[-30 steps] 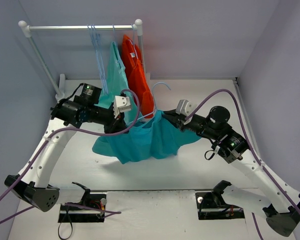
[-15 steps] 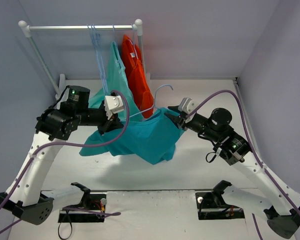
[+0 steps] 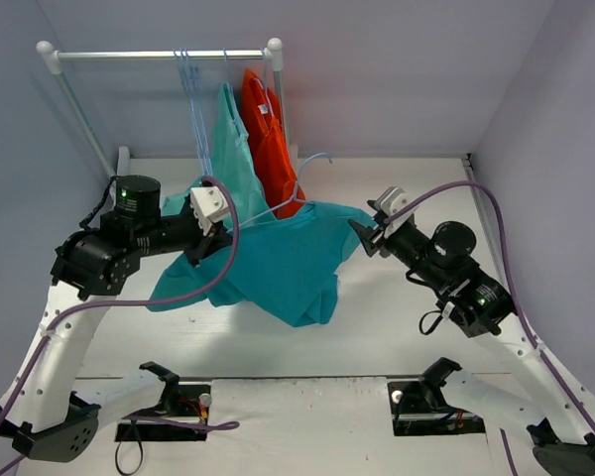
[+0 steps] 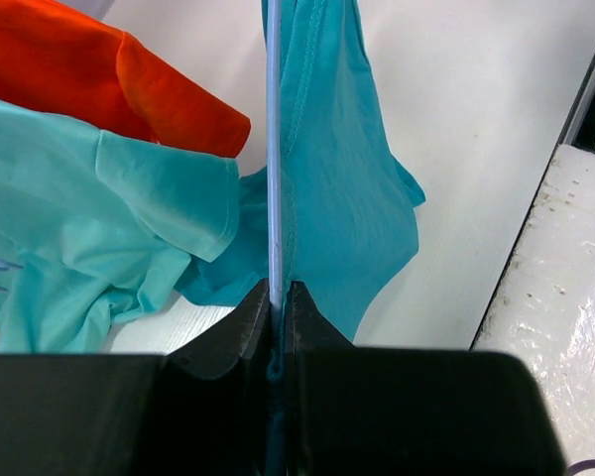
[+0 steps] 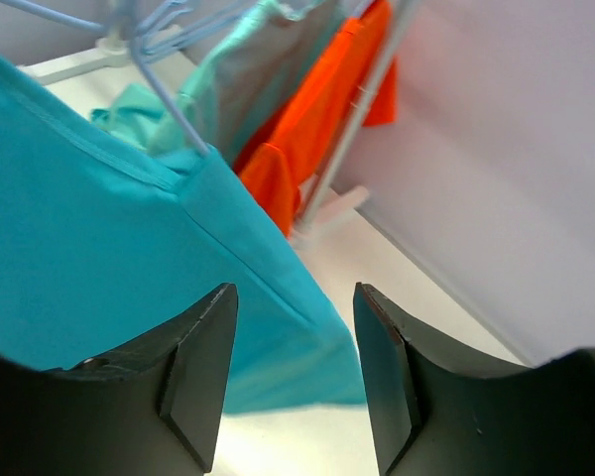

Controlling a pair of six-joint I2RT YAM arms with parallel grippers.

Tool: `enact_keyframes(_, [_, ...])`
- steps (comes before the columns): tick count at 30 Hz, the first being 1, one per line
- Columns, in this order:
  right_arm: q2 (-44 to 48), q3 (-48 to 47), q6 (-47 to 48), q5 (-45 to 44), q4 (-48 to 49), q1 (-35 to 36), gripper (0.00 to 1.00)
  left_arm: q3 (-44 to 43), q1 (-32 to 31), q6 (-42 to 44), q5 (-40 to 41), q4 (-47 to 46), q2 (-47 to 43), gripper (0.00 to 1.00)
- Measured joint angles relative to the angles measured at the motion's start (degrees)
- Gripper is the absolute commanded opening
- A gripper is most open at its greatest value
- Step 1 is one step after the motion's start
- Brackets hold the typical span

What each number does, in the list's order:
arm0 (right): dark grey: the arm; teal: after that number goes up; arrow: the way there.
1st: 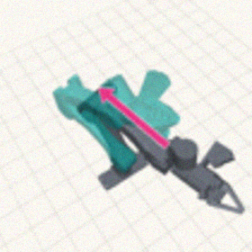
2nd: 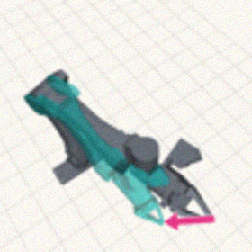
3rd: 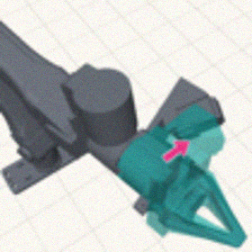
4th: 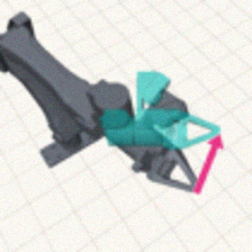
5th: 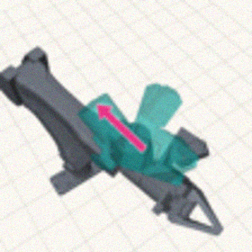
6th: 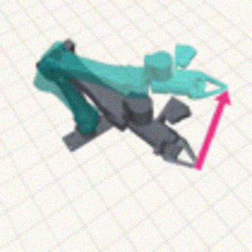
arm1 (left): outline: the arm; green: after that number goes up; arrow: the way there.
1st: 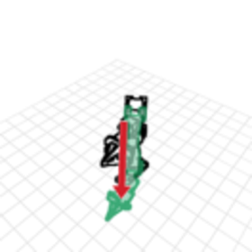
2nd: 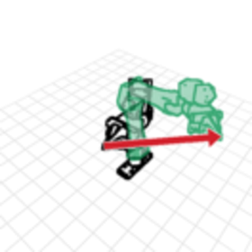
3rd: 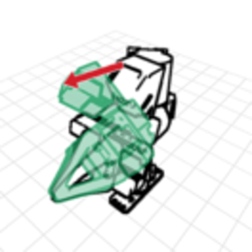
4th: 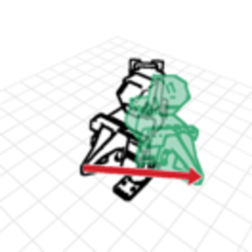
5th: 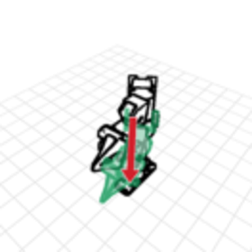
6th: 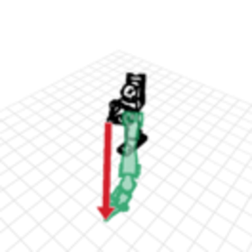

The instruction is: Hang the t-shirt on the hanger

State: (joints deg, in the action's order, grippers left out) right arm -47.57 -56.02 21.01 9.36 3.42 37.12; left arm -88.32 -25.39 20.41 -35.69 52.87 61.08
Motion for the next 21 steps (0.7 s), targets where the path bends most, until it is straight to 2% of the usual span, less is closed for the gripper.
enact_keyframes(12, [3.7, -6.8, -4.4, -12.7, -2.3, -0.7, 0.49, -9.3, 0.0, -4.8, -5.0, 0.5, -4.1, 0.00])
enact_keyframes(21, [5.2, -6.6, -4.8, -16.5, -2.4, -0.7, 0.50, -8.4, 0.0, -6.3, -0.3, 6.2, -7.6, 0.00])
